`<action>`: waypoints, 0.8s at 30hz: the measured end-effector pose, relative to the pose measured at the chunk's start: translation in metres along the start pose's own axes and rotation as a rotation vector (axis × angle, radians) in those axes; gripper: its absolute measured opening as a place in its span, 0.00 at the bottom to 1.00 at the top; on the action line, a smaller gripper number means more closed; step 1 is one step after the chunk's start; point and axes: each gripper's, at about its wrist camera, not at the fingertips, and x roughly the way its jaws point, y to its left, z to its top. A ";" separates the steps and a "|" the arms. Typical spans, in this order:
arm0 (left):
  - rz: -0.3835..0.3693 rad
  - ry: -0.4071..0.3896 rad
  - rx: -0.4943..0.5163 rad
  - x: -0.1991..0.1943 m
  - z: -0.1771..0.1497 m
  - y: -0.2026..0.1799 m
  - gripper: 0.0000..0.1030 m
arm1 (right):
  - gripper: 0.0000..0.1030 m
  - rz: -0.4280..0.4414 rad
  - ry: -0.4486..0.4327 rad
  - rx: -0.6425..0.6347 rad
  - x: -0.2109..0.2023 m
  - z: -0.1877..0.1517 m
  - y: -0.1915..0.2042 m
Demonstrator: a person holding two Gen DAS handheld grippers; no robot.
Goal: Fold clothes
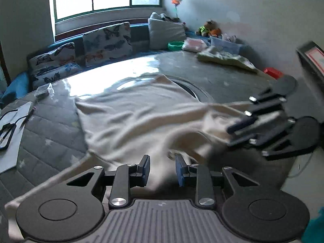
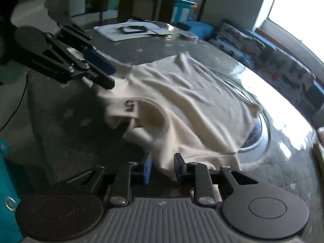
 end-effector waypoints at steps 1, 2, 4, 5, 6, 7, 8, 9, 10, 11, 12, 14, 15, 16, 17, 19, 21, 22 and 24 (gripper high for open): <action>-0.004 0.009 -0.004 -0.001 -0.003 -0.005 0.29 | 0.25 -0.006 -0.002 -0.017 0.001 -0.001 0.005; -0.006 0.024 -0.020 0.002 -0.005 -0.007 0.29 | 0.26 -0.012 -0.003 -0.034 0.003 -0.002 0.009; -0.008 0.062 -0.066 0.010 -0.008 -0.011 0.31 | 0.26 -0.027 0.001 -0.050 0.008 -0.004 0.012; -0.001 0.083 -0.092 0.015 -0.009 -0.013 0.37 | 0.26 -0.034 0.003 -0.058 0.011 -0.005 0.014; 0.008 0.102 -0.126 0.021 -0.010 -0.014 0.44 | 0.26 -0.041 0.005 -0.066 0.014 -0.006 0.015; 0.012 0.111 -0.162 0.025 -0.011 -0.014 0.46 | 0.26 -0.049 0.007 -0.073 0.017 -0.007 0.017; 0.014 0.118 -0.198 0.028 -0.012 -0.013 0.47 | 0.24 -0.057 0.007 -0.084 0.020 -0.009 0.018; 0.016 0.125 -0.233 0.030 -0.013 -0.011 0.47 | 0.23 -0.066 0.008 -0.094 0.022 -0.010 0.020; 0.017 0.133 -0.268 0.032 -0.014 -0.010 0.47 | 0.22 -0.071 0.007 -0.100 0.023 -0.012 0.022; 0.025 0.134 -0.293 0.034 -0.015 -0.009 0.46 | 0.18 -0.075 0.006 -0.107 0.024 -0.013 0.023; 0.035 0.131 -0.313 0.035 -0.015 -0.009 0.44 | 0.11 -0.079 0.003 -0.107 0.023 -0.013 0.023; 0.044 0.125 -0.346 0.038 -0.016 -0.007 0.28 | 0.07 -0.081 -0.007 -0.107 0.020 -0.013 0.022; 0.038 0.121 -0.358 0.037 -0.016 -0.005 0.15 | 0.06 -0.083 -0.013 -0.106 0.018 -0.013 0.021; 0.032 0.117 -0.370 0.037 -0.016 -0.003 0.13 | 0.04 -0.082 -0.017 -0.108 0.015 -0.013 0.019; 0.030 0.106 -0.376 0.035 -0.016 0.000 0.09 | 0.04 -0.081 -0.021 -0.110 0.012 -0.013 0.017; 0.030 0.073 -0.373 0.027 -0.013 0.006 0.07 | 0.04 -0.079 -0.030 -0.114 0.005 -0.013 0.013; 0.030 0.047 -0.381 0.019 -0.010 0.015 0.06 | 0.03 -0.089 -0.040 -0.120 -0.002 -0.013 0.008; 0.030 0.038 -0.382 0.014 -0.009 0.020 0.06 | 0.03 -0.096 -0.043 -0.118 -0.004 -0.013 0.006; 0.034 0.027 -0.373 0.004 -0.008 0.026 0.06 | 0.03 -0.118 -0.038 -0.109 -0.009 -0.013 0.000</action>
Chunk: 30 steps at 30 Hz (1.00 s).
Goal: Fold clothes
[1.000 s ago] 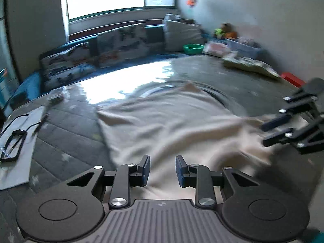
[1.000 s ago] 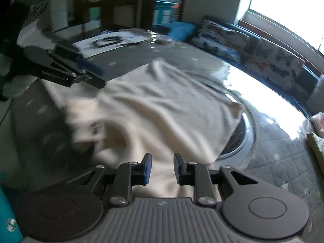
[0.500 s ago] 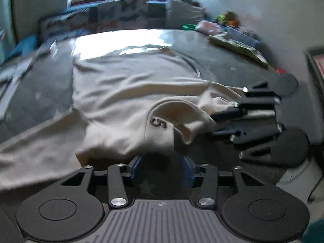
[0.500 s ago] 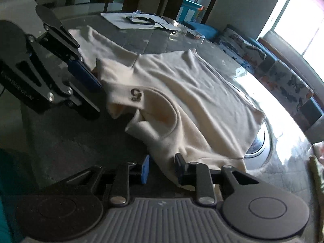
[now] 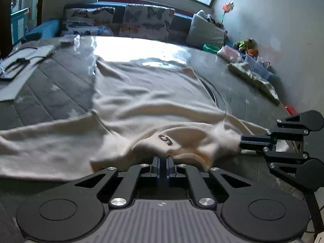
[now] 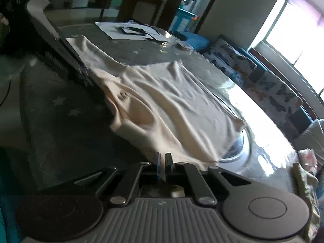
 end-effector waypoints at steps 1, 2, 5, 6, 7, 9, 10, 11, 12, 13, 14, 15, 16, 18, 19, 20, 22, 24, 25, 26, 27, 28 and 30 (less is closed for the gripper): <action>-0.005 0.004 0.014 -0.003 0.000 0.002 0.06 | 0.03 -0.012 -0.001 -0.004 -0.002 -0.001 -0.002; -0.021 0.013 0.030 -0.006 0.000 0.003 0.06 | 0.03 -0.026 0.004 -0.005 -0.004 -0.003 -0.003; -0.020 0.026 0.070 -0.009 -0.004 0.000 0.06 | 0.04 -0.015 0.014 0.014 -0.006 -0.004 -0.006; -0.019 0.029 0.071 -0.008 -0.005 0.000 0.06 | 0.07 0.007 0.004 0.025 -0.008 -0.003 -0.005; -0.019 0.032 0.066 -0.007 -0.005 0.000 0.06 | 0.10 0.030 -0.006 0.037 -0.010 -0.003 -0.005; -0.019 0.032 0.064 -0.006 -0.006 -0.001 0.06 | 0.12 0.072 -0.033 0.044 -0.009 0.001 0.004; -0.019 0.031 0.064 -0.006 -0.006 -0.001 0.06 | 0.20 0.089 -0.038 0.044 -0.008 0.003 0.007; -0.019 0.031 0.068 -0.006 -0.006 -0.003 0.06 | 0.25 0.103 -0.048 0.043 -0.005 0.006 0.012; -0.018 0.030 0.074 -0.006 -0.007 -0.004 0.06 | 0.31 0.115 -0.061 0.046 -0.001 0.010 0.018; -0.013 0.030 0.083 -0.006 -0.007 -0.006 0.06 | 0.31 0.122 -0.066 0.058 0.003 0.014 0.021; -0.004 0.032 0.096 -0.005 -0.008 -0.007 0.06 | 0.31 0.128 -0.071 0.071 0.008 0.017 0.024; 0.006 0.033 0.110 -0.005 -0.010 -0.009 0.06 | 0.31 0.135 -0.075 0.084 0.012 0.020 0.027; 0.017 0.034 0.124 -0.005 -0.011 -0.010 0.07 | 0.31 0.137 -0.075 0.102 0.016 0.022 0.028; 0.038 0.032 0.157 -0.007 -0.013 -0.013 0.08 | 0.30 0.137 -0.072 0.170 0.025 0.025 0.028; 0.048 0.025 0.177 -0.009 -0.014 -0.015 0.09 | 0.30 0.137 -0.067 0.209 0.030 0.027 0.027; 0.059 0.014 0.200 -0.012 -0.015 -0.017 0.11 | 0.30 0.136 -0.049 0.237 0.035 0.027 0.028; 0.082 -0.021 0.256 -0.019 -0.018 -0.025 0.18 | 0.29 0.140 -0.024 0.246 0.038 0.024 0.031; 0.082 -0.050 0.313 -0.021 -0.021 -0.033 0.26 | 0.22 0.120 -0.010 0.210 0.037 0.021 0.038; 0.080 -0.064 0.342 -0.022 -0.023 -0.038 0.27 | 0.21 0.111 -0.006 0.192 0.036 0.020 0.040; 0.078 -0.072 0.367 -0.021 -0.023 -0.042 0.27 | 0.19 0.097 -0.001 0.173 0.033 0.018 0.042; 0.075 -0.077 0.392 -0.016 -0.024 -0.045 0.27 | 0.14 0.088 0.002 0.166 0.032 0.018 0.043; 0.068 -0.078 0.416 -0.011 -0.024 -0.048 0.27 | 0.11 0.081 0.006 0.161 0.031 0.017 0.043; 0.052 -0.055 0.464 0.001 -0.026 -0.053 0.27 | 0.08 0.078 0.013 0.166 0.031 0.017 0.041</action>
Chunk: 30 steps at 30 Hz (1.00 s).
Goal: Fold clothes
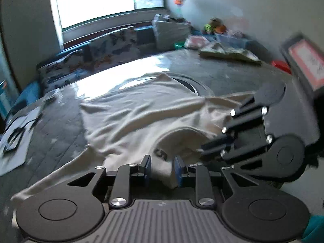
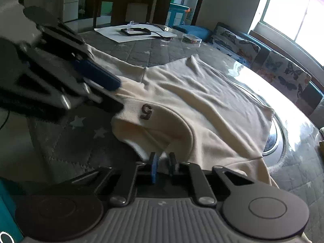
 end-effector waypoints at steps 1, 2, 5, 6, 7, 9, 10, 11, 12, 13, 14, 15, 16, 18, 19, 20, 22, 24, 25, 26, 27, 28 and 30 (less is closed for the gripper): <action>0.001 0.011 0.021 0.006 -0.001 -0.002 0.27 | 0.07 -0.002 0.002 -0.001 0.000 0.000 -0.001; 0.008 0.021 0.039 0.011 -0.002 -0.004 0.28 | 0.06 -0.002 0.005 0.000 -0.002 0.001 -0.002; 0.030 0.052 0.080 0.026 -0.006 -0.007 0.25 | 0.05 -0.001 0.003 -0.006 -0.007 0.000 -0.004; 0.027 0.057 0.068 0.027 -0.007 -0.004 0.25 | 0.05 -0.004 0.002 -0.012 -0.009 0.000 -0.004; 0.018 0.062 0.053 0.028 -0.008 0.000 0.22 | 0.05 -0.002 0.000 -0.014 -0.012 -0.001 -0.005; 0.012 0.050 0.044 0.025 -0.009 0.004 0.14 | 0.05 0.001 -0.006 -0.016 -0.018 -0.002 -0.007; 0.002 0.032 0.034 0.021 -0.010 0.006 0.14 | 0.05 0.003 -0.009 -0.017 -0.022 -0.002 -0.008; -0.019 0.009 0.018 0.015 -0.010 0.009 0.13 | 0.05 0.010 -0.017 -0.014 -0.025 -0.002 -0.010; -0.039 -0.025 0.000 0.007 -0.010 0.013 0.12 | 0.05 0.017 -0.024 -0.009 -0.029 -0.001 -0.012; -0.050 -0.053 -0.016 0.000 -0.010 0.016 0.12 | 0.05 0.025 -0.031 -0.003 -0.032 -0.001 -0.015; -0.058 -0.077 -0.029 -0.005 -0.010 0.020 0.12 | 0.05 0.027 -0.042 -0.005 -0.036 -0.001 -0.016; -0.071 -0.091 -0.044 -0.010 -0.011 0.023 0.12 | 0.05 0.028 -0.050 -0.006 -0.039 -0.001 -0.017; -0.085 -0.093 -0.050 -0.011 -0.013 0.025 0.12 | 0.05 0.035 -0.051 -0.006 -0.042 -0.001 -0.018; -0.109 -0.089 -0.050 -0.012 -0.020 0.026 0.12 | 0.05 0.063 -0.054 -0.004 -0.046 -0.003 -0.020; -0.120 -0.088 -0.047 -0.012 -0.025 0.025 0.12 | 0.05 0.080 -0.047 -0.005 -0.046 -0.004 -0.020; -0.131 -0.084 -0.047 -0.011 -0.029 0.024 0.13 | 0.05 0.090 -0.040 -0.009 -0.045 -0.006 -0.019; -0.129 -0.053 -0.047 -0.005 -0.035 0.024 0.13 | 0.05 0.096 -0.016 -0.007 -0.042 -0.010 -0.018; -0.115 -0.030 -0.036 -0.001 -0.037 0.024 0.13 | 0.05 0.100 0.008 0.003 -0.038 -0.015 -0.017; -0.104 -0.019 -0.018 0.001 -0.038 0.022 0.13 | 0.05 0.105 0.022 0.010 -0.037 -0.017 -0.016; -0.095 -0.012 -0.002 0.002 -0.037 0.021 0.17 | 0.05 0.110 0.035 0.006 -0.036 -0.018 -0.015; -0.089 -0.014 0.013 0.002 -0.036 0.020 0.18 | 0.05 0.107 0.054 -0.021 -0.035 -0.020 -0.011; -0.086 -0.024 0.027 0.000 -0.033 0.018 0.18 | 0.05 0.098 0.054 -0.039 -0.036 -0.021 -0.008; -0.077 -0.056 0.060 -0.006 -0.029 0.014 0.24 | 0.07 0.087 0.032 -0.049 -0.040 -0.019 -0.006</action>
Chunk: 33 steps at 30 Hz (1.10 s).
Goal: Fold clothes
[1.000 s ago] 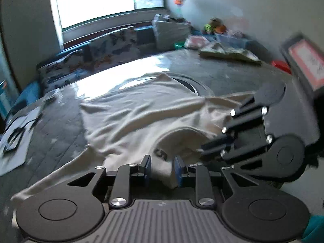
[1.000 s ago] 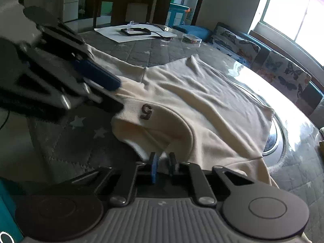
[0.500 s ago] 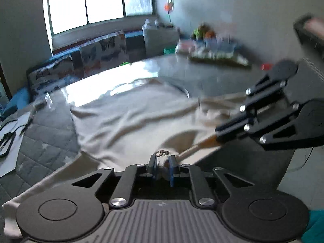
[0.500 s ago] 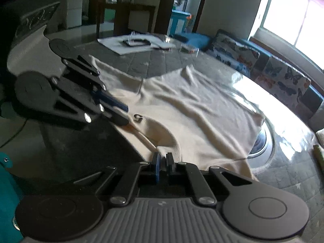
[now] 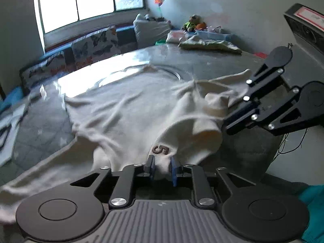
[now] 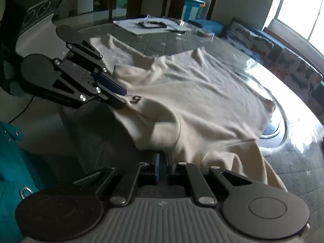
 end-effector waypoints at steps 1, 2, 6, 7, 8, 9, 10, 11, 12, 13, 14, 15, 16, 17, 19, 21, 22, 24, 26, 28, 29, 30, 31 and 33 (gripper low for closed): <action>0.001 -0.016 0.015 -0.003 0.003 -0.002 0.25 | 0.09 -0.013 -0.025 -0.003 -0.003 0.003 0.001; -0.001 -0.030 0.029 -0.005 0.005 -0.004 0.27 | 0.10 -0.026 -0.051 -0.007 -0.007 0.006 0.001; 0.000 -0.043 0.100 0.002 0.008 -0.013 0.28 | 0.17 -0.040 -0.113 -0.017 -0.006 0.022 0.003; 0.000 -0.032 0.116 0.007 0.007 -0.015 0.28 | 0.17 -0.030 -0.105 -0.020 -0.001 0.026 0.004; 0.000 -0.019 0.129 0.012 0.006 -0.017 0.27 | 0.17 -0.027 -0.092 -0.025 0.005 0.027 0.005; 0.004 0.002 0.141 0.019 0.004 -0.018 0.27 | 0.17 -0.025 -0.079 -0.030 0.012 0.029 0.007; 0.012 0.021 0.149 0.024 0.002 -0.019 0.26 | 0.17 -0.022 -0.066 -0.035 0.018 0.030 0.008; 0.015 0.030 0.153 0.027 0.000 -0.019 0.23 | 0.17 -0.030 -0.042 -0.048 0.026 0.028 0.010; 0.015 0.034 0.156 0.029 -0.001 -0.018 0.18 | 0.17 -0.025 -0.026 -0.052 0.031 0.026 0.012; 0.019 0.036 0.159 0.030 -0.002 -0.018 0.15 | 0.16 -0.018 -0.013 -0.051 0.035 0.025 0.012; 0.023 0.030 0.156 0.029 -0.002 -0.016 0.10 | 0.16 -0.025 -0.014 -0.054 0.037 0.023 0.013; 0.027 0.021 0.150 0.027 -0.002 -0.014 0.08 | 0.15 -0.034 -0.015 -0.062 0.038 0.021 0.014; 0.026 0.008 0.136 0.023 -0.001 -0.011 0.07 | 0.09 -0.039 -0.021 -0.057 0.037 0.021 0.013; 0.024 -0.008 0.118 0.020 0.000 -0.008 0.06 | 0.07 -0.043 -0.028 -0.052 0.036 0.020 0.011; 0.006 -0.041 0.070 0.010 0.003 0.000 0.06 | 0.04 -0.035 -0.052 -0.018 0.028 0.021 0.005; -0.023 -0.073 0.016 0.000 0.004 0.009 0.06 | 0.02 -0.024 -0.083 0.018 0.017 0.022 -0.002; -0.046 -0.081 -0.004 -0.003 0.003 0.012 0.05 | 0.02 -0.019 -0.097 0.031 0.011 0.022 -0.005; -0.079 -0.077 -0.018 -0.006 0.000 0.013 0.04 | 0.02 -0.007 -0.118 0.051 0.001 0.021 -0.009; -0.088 -0.053 0.005 -0.005 -0.004 0.008 0.04 | 0.02 0.011 -0.102 0.049 -0.002 0.019 -0.009; -0.087 -0.033 0.025 -0.003 -0.008 0.003 0.04 | 0.04 0.027 -0.082 0.042 -0.002 0.017 -0.008; -0.080 -0.030 0.027 -0.003 -0.009 0.001 0.04 | 0.06 0.036 -0.065 0.042 0.001 0.017 -0.006; -0.073 -0.030 0.027 -0.003 -0.008 0.001 0.05 | 0.15 0.034 -0.067 0.040 0.002 0.017 -0.004; -0.065 -0.035 0.028 -0.004 -0.007 0.000 0.07 | 0.19 0.022 -0.077 0.031 0.004 0.017 -0.001; -0.057 -0.049 0.036 -0.006 -0.004 -0.002 0.08 | 0.19 0.004 -0.092 0.019 0.010 0.020 0.007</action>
